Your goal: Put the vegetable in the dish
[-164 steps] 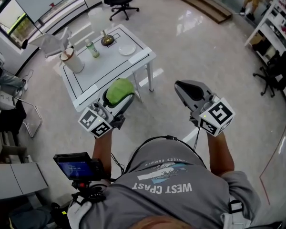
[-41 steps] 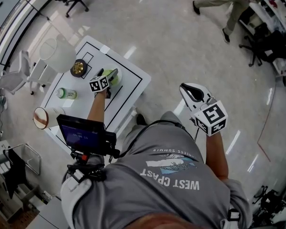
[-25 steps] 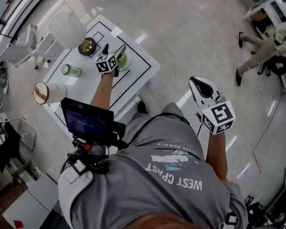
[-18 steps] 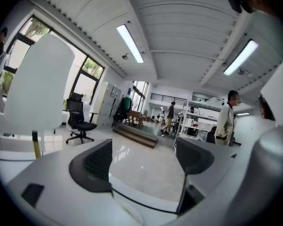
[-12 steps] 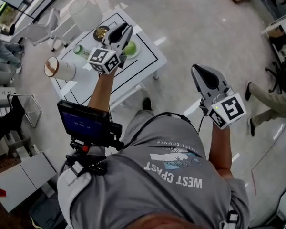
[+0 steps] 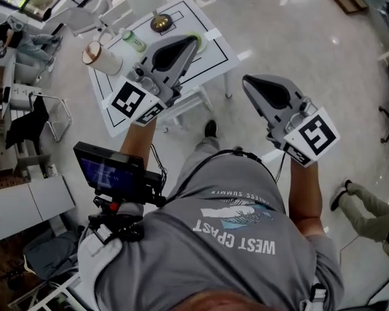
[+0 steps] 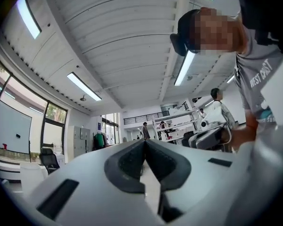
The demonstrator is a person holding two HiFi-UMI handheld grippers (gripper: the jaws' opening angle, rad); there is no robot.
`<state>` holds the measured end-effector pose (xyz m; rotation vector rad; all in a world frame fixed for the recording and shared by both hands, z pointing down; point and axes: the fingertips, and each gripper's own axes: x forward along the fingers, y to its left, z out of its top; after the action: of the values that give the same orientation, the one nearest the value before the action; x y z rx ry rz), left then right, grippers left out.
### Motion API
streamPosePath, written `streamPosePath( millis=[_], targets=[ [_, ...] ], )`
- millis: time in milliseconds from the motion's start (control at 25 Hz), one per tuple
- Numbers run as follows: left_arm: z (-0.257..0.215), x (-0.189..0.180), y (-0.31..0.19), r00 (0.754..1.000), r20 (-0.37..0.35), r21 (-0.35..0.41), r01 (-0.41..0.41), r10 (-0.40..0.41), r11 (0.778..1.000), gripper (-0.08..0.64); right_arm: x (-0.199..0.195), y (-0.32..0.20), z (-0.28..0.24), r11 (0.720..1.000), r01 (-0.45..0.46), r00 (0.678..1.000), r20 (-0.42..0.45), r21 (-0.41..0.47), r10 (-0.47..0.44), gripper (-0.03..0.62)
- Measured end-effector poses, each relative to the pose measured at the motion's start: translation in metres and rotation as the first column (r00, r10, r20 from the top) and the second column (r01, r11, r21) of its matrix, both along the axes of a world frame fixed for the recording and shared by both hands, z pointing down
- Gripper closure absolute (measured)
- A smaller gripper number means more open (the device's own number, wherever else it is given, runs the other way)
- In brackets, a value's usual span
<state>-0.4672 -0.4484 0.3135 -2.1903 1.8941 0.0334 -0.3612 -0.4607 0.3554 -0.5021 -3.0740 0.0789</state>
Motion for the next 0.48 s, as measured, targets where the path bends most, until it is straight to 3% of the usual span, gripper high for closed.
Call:
streamPosePath(
  millis=[40,200,280,360,480],
  targets=[
    [0.001,-0.029,-0.007,1.000,0.002,0.002,0.018,-0.018,1.000,0.552,-0.034,-0.009,0.005,1.000,0.024,1.000,-0.006,-0.004,-0.024,0.586],
    [0.042,-0.204,-0.053,0.991,-0.023,-0.037,0.135,-0.136,0.990,0.552,-0.220,-0.065,0.048,0.988,0.149,0.988,-0.029,-0.051,-0.150,0.586],
    [0.069,-0.237,-0.044,0.983,-0.024,-0.065,0.183,-0.184,0.981,0.552,-0.257,-0.059,0.077,0.976,0.204,0.978,-0.028,-0.073,-0.206,0.586],
    [0.079,-0.198,0.000,0.984,-0.011,-0.055,0.178,-0.179,0.983,0.552,-0.221,-0.017,0.089,0.978,0.200,0.979,-0.012,-0.064,-0.201,0.586],
    [0.050,-0.059,0.105,0.990,0.014,-0.007,0.139,-0.138,0.990,0.552,-0.089,0.085,0.065,0.986,0.165,0.986,0.011,-0.027,-0.164,0.586]
  ],
)
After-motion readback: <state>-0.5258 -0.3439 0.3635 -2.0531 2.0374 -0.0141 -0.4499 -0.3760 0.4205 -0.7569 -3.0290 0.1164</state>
